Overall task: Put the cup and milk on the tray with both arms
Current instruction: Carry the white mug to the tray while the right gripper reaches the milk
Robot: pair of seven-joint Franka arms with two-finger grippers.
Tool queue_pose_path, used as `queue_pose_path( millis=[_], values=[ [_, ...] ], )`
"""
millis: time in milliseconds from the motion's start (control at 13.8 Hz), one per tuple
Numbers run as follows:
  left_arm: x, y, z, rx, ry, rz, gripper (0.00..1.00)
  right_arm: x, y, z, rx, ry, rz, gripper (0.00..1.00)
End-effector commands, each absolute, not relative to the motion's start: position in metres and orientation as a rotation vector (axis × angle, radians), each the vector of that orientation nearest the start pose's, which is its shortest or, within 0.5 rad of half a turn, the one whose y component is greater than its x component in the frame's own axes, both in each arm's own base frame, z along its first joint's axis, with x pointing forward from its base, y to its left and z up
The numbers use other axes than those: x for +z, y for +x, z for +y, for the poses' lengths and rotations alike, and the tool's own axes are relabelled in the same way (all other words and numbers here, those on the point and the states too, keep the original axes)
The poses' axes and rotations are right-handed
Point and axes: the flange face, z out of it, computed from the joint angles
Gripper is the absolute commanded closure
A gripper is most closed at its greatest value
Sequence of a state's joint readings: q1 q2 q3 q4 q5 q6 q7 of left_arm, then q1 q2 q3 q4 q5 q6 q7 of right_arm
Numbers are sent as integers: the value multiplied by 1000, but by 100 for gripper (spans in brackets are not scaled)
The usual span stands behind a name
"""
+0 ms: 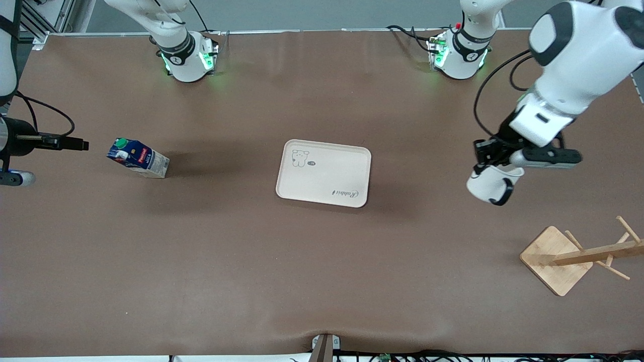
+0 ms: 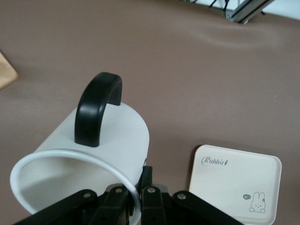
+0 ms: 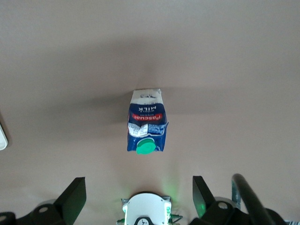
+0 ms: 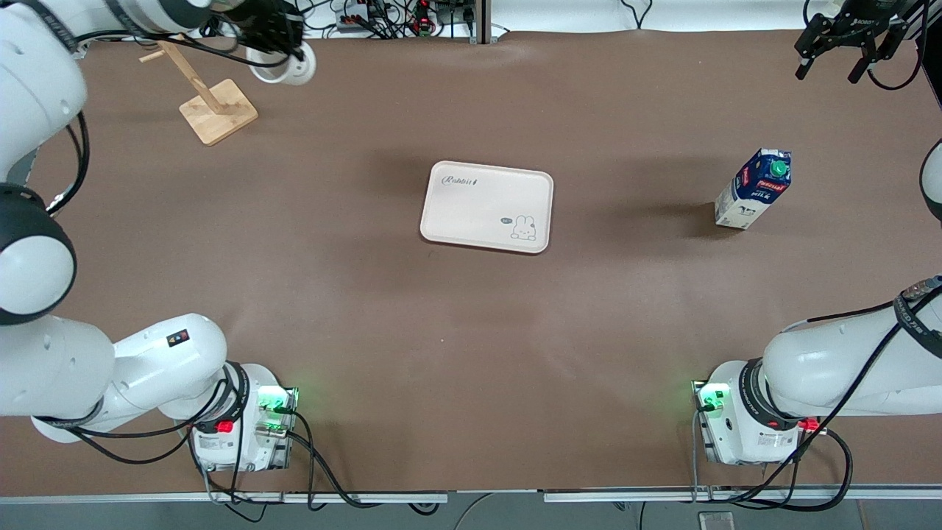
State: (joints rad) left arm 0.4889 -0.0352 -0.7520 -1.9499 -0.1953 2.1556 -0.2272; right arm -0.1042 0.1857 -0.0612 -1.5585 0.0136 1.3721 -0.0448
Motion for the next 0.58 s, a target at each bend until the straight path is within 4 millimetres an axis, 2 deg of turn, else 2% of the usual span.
queue_pose_path(
  millis=[0,73,218,363,508],
  values=[
    [487,562,-204,-210,-3319,-100,100,511,566,-101,596,-3008,217,0],
    [470,560,-231,-158,-3312,-96,100,508,566,-105,607,-3003,226,0],
    [440,561,-277,-78,-3305,-170,100,483,572,-108,678,-2998,225,0],
    [411,555,-326,-43,-3271,-238,100,485,574,-108,665,-2997,227,0],
    [383,538,-375,-18,-3245,-219,100,480,575,-108,681,-2998,228,0]
  ],
)
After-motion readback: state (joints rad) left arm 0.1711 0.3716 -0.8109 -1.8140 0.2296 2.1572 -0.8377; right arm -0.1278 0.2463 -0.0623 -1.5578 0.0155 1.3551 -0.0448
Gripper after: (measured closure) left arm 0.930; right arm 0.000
